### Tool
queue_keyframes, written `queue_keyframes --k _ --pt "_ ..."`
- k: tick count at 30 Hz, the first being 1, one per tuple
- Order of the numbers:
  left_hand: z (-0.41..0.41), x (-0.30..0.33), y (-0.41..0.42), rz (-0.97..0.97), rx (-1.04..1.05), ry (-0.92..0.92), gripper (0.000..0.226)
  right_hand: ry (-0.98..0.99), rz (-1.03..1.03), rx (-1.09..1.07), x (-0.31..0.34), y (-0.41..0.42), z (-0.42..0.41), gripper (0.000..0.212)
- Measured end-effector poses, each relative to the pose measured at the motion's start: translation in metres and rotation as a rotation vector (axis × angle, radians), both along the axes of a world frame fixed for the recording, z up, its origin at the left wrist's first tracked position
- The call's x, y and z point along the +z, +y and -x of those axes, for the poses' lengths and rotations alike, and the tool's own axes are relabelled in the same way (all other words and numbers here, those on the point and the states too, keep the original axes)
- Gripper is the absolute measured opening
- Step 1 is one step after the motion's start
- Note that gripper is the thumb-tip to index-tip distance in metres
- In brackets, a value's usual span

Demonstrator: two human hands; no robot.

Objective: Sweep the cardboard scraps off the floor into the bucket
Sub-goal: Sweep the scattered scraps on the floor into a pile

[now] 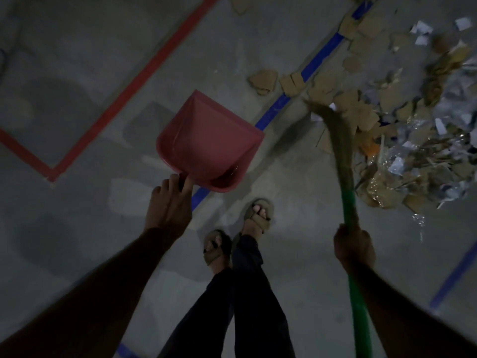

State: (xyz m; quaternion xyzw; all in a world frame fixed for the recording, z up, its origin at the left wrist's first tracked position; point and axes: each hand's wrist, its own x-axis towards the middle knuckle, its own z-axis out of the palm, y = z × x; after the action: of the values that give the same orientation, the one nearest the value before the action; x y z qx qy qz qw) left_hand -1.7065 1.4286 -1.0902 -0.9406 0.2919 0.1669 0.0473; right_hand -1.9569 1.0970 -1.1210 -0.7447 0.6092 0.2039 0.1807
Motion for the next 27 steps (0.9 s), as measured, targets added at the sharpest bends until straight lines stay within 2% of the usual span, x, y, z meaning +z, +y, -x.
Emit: queue_keyframes --k 2,5,8,11,12,16,19,20,24,27 --pt "-0.01 -0.002 -0.014 -0.022 -0.017 -0.005 0.053 -0.079 0.029 0.007 0.007 -0.006 0.023 0.041" --pt "-0.025 -0.004 -0.033 -0.046 -0.042 -0.011 0.049 -0.187 0.008 0.006 0.017 -0.003 0.054 0.056" --pt "-0.042 -0.003 -0.045 -0.048 0.004 -0.029 0.043 -0.27 -0.066 0.004 0.026 0.011 0.06 0.06" --pt "-0.06 0.001 -0.051 -0.025 0.088 -0.092 0.036 -0.226 -0.164 0.096 0.021 0.031 0.05 0.046" --pt "-0.066 0.002 -0.051 -0.019 0.103 -0.111 0.037 -0.197 -0.177 0.175 0.019 0.037 0.041 0.042" --pt "-0.081 0.0 -0.041 -0.016 0.055 -0.165 0.038 -0.099 -0.31 0.635 -0.003 0.057 -0.02 0.053" --pt "-0.087 -0.005 -0.03 -0.054 -0.014 -0.142 0.036 -0.028 -0.304 0.769 -0.025 0.069 -0.059 0.059" --pt "-0.087 -0.008 -0.026 -0.073 -0.026 -0.129 0.037 0.01 -0.303 0.725 -0.029 0.071 -0.07 0.059" --pt "-0.09 -0.019 -0.021 -0.058 -0.059 -0.108 0.034 0.198 -0.362 0.292 -0.031 0.054 -0.098 0.048" --pt "-0.096 -0.024 -0.026 -0.032 -0.107 -0.102 0.033 0.226 -0.311 0.161 -0.031 0.027 -0.086 0.048"
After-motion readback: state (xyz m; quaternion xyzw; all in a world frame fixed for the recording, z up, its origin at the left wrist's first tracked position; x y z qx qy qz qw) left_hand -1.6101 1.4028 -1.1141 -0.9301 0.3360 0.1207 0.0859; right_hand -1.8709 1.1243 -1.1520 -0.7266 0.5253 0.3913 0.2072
